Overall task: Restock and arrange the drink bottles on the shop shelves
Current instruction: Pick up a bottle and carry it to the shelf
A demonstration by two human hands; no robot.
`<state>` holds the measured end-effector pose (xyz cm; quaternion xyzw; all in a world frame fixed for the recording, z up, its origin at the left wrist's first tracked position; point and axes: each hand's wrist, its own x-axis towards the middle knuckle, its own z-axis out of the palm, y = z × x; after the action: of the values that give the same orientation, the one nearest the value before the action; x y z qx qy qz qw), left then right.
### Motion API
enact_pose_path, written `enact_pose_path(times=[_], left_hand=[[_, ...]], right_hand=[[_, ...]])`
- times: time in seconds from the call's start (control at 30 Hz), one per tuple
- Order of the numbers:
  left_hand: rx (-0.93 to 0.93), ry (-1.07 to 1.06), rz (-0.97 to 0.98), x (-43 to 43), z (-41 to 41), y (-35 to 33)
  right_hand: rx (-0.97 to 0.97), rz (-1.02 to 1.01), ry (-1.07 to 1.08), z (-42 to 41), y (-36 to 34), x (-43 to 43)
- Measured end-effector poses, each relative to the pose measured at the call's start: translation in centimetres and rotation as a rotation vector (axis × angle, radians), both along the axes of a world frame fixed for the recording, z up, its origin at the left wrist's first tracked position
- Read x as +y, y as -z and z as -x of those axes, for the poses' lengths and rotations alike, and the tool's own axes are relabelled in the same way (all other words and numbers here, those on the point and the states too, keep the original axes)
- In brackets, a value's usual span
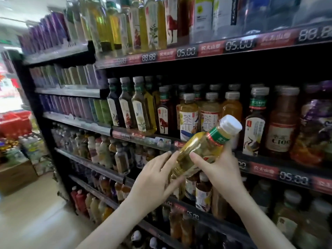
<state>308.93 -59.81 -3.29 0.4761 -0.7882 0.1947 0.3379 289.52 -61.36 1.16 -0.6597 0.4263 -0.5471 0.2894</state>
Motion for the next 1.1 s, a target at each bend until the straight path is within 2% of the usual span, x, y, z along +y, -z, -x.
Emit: enact_pose_path(times=[0.07, 0.13, 0.37, 0.5, 0.6, 0.77, 0.93, 1.1], left_hand=[[-0.091, 0.01, 0.012, -0.7, -2.7, 0.2], [-0.07, 0.022, -0.008, -2.0, -4.1, 0.2], [0.314, 0.137, -0.142, -9.2, -0.7, -3.0], [0.517, 0.074, -0.28, -13.1, 2.0, -5.4], [0.532, 0.038, -0.382, -15.8, 3.3, -6.7], [0.664, 0.12, -0.496, -19.1, 3.9, -6.6], [0.749, 0.098, -0.45, -20.4, 3.9, -5.6], [0.837, 0.241, -0.303, -19.8, 3.3, -4.8]], right_hand=[[-0.033, 0.013, 0.076, -0.9, -0.4, -0.3], [-0.051, 0.016, 0.154, -0.9, -1.0, -0.3], [0.021, 0.052, 0.364, 2.1, -2.5, -0.3], [0.074, 0.071, 0.393, 4.2, -2.9, -1.9], [0.089, 0.08, 0.396, 4.9, -3.0, -2.8], [0.059, 0.031, 0.371, 5.1, -3.1, -4.0], [0.024, -0.098, 0.369, 4.7, -3.5, -5.1], [0.113, -0.126, 0.44, 2.9, -3.9, -5.0]])
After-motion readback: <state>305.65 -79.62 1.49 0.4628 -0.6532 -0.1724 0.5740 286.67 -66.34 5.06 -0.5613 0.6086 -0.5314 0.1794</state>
